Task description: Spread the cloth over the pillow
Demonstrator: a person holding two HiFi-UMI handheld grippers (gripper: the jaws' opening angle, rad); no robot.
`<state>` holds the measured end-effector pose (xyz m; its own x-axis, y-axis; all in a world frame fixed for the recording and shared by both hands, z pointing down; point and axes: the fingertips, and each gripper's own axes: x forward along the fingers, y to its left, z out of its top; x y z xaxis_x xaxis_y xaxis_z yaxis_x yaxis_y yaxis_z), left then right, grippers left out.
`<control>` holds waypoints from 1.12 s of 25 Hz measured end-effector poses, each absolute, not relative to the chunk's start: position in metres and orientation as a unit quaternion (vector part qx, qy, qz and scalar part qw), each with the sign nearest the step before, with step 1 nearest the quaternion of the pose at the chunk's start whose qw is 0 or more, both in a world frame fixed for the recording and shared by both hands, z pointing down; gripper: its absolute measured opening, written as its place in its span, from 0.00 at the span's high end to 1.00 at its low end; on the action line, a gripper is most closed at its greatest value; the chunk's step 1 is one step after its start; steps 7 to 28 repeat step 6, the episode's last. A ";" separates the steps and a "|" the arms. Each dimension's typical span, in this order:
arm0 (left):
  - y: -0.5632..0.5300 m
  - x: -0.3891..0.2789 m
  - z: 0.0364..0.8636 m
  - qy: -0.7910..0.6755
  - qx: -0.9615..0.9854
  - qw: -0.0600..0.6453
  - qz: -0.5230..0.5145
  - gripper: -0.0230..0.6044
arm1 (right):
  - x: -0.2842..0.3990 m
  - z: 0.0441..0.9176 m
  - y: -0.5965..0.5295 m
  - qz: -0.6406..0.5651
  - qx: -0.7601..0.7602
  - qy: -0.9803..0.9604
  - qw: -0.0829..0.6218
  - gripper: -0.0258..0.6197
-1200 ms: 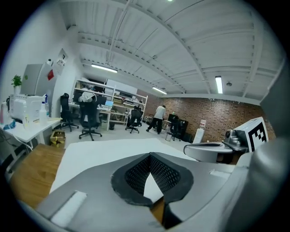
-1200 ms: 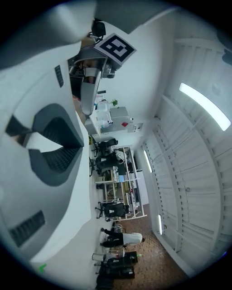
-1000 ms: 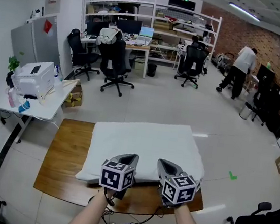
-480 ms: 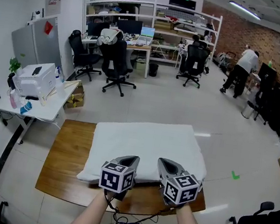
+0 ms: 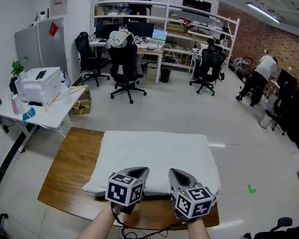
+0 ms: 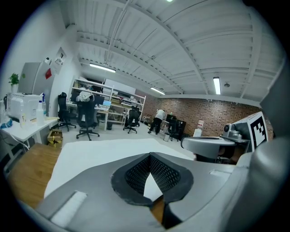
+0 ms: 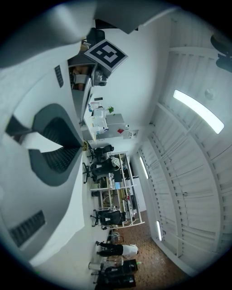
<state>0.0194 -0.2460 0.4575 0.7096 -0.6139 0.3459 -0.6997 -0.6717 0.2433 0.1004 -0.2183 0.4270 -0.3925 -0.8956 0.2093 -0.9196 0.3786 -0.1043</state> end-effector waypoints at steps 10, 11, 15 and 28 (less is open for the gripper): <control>-0.245 0.017 0.458 -0.363 0.906 0.184 0.118 0.95 | 0.097 0.428 -0.218 0.104 0.545 -0.829 0.062 0.95; -0.245 0.017 0.458 -0.363 0.906 0.184 0.118 0.95 | 0.097 0.428 -0.218 0.104 0.545 -0.829 0.062 0.95; -0.245 0.017 0.458 -0.363 0.906 0.184 0.118 0.95 | 0.097 0.428 -0.218 0.104 0.545 -0.829 0.062 0.95; -0.245 0.017 0.458 -0.363 0.906 0.184 0.118 0.95 | 0.097 0.428 -0.218 0.104 0.545 -0.829 0.062 0.95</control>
